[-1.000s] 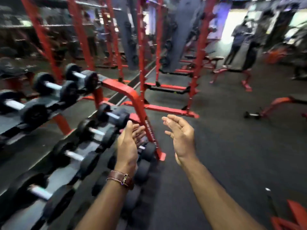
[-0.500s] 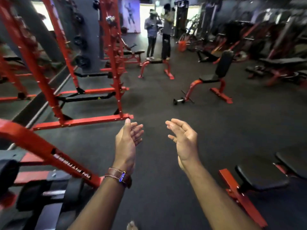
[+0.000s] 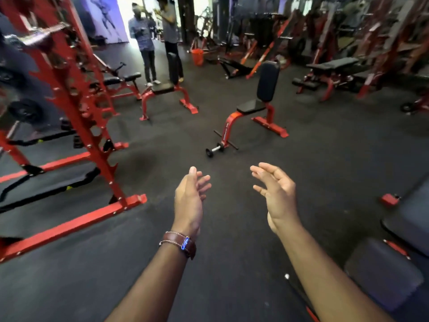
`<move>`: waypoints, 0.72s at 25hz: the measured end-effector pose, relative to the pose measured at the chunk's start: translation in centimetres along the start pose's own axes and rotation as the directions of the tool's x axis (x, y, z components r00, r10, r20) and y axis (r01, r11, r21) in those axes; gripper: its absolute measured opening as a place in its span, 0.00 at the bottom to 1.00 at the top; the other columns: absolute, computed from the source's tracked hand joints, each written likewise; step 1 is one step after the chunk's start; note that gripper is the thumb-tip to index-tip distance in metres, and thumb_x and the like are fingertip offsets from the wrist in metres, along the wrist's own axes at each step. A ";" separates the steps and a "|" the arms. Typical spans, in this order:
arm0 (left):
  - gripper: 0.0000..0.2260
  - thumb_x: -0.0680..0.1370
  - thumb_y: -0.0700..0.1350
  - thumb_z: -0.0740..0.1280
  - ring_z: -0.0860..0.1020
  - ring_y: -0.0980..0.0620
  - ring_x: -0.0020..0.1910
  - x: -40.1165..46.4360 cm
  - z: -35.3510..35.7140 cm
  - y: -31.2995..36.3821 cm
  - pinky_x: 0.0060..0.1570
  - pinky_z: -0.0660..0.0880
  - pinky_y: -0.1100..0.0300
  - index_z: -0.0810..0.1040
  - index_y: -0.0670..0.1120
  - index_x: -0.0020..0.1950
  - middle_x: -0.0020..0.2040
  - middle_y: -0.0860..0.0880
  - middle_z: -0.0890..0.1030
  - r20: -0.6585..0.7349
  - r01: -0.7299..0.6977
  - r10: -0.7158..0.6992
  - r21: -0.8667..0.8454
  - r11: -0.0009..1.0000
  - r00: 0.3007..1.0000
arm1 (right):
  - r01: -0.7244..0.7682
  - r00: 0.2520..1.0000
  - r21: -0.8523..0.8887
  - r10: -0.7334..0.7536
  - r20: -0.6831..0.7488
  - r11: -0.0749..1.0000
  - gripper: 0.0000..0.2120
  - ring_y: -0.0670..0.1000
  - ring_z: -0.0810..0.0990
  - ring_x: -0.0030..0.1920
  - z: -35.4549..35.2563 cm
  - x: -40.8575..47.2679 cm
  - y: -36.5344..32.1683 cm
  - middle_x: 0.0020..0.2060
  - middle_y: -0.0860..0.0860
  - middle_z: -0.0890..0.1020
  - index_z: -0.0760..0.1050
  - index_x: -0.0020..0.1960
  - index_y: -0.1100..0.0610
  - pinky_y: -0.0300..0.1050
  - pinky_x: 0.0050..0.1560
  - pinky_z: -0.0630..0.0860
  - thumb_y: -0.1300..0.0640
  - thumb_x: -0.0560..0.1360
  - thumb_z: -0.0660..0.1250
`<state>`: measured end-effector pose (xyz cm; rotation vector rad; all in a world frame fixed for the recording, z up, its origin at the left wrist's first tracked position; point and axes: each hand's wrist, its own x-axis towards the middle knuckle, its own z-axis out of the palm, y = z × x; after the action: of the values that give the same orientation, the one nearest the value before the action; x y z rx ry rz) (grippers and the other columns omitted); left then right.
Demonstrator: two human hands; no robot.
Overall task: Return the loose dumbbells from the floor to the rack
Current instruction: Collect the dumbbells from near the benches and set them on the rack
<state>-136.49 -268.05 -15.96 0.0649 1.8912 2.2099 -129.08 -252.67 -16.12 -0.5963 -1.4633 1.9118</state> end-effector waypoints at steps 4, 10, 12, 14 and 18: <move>0.17 0.83 0.58 0.57 0.83 0.45 0.55 14.7 6.5 -1.0 0.55 0.74 0.51 0.79 0.49 0.53 0.53 0.46 0.86 0.065 -0.015 0.012 0.048 0.999 0.998 | 0.000 0.998 0.004 0.000 -0.062 1.000 0.12 0.54 0.83 0.59 1.8 14.8 3.5 0.53 0.57 0.86 0.81 0.52 0.53 0.48 0.51 0.78 0.52 0.69 0.71; 0.19 0.83 0.58 0.57 0.83 0.43 0.56 38.1 15.3 -1.8 0.53 0.73 0.52 0.79 0.45 0.57 0.55 0.44 0.85 -0.006 0.060 -0.060 0.014 0.998 0.998 | -0.058 0.998 -0.054 0.059 0.012 0.997 0.06 0.55 0.83 0.58 7.7 39.7 7.4 0.54 0.59 0.86 0.81 0.51 0.52 0.51 0.54 0.78 0.56 0.74 0.72; 0.18 0.83 0.57 0.56 0.83 0.43 0.56 44.6 17.3 -1.3 0.54 0.73 0.51 0.79 0.46 0.56 0.55 0.44 0.85 -0.040 0.065 -0.065 -0.005 0.998 0.997 | -0.066 0.996 -0.087 0.070 0.047 0.994 0.05 0.55 0.83 0.58 10.0 46.7 7.7 0.53 0.59 0.86 0.81 0.51 0.52 0.51 0.54 0.78 0.58 0.76 0.71; 0.17 0.83 0.57 0.56 0.83 0.44 0.55 52.2 19.3 -1.2 0.55 0.74 0.51 0.79 0.47 0.54 0.54 0.45 0.85 -0.067 0.077 -0.078 -0.021 0.997 0.995 | -0.083 0.993 -0.127 0.093 0.077 0.988 0.04 0.54 0.83 0.58 12.7 54.7 8.9 0.53 0.57 0.86 0.81 0.50 0.52 0.50 0.54 0.78 0.59 0.76 0.70; 0.16 0.83 0.57 0.56 0.83 0.45 0.55 68.6 23.1 -4.3 0.53 0.73 0.52 0.79 0.49 0.52 0.54 0.45 0.85 -0.112 0.109 -0.113 -0.044 0.993 0.987 | -0.114 0.980 -0.197 0.143 0.140 0.974 0.04 0.49 0.84 0.53 18.4 70.9 14.8 0.50 0.53 0.88 0.81 0.48 0.51 0.49 0.53 0.77 0.59 0.76 0.70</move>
<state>-198.30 -231.10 -24.27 -0.1730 1.8603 2.2169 -193.76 -215.82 -23.09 -0.6562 -1.7569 1.9686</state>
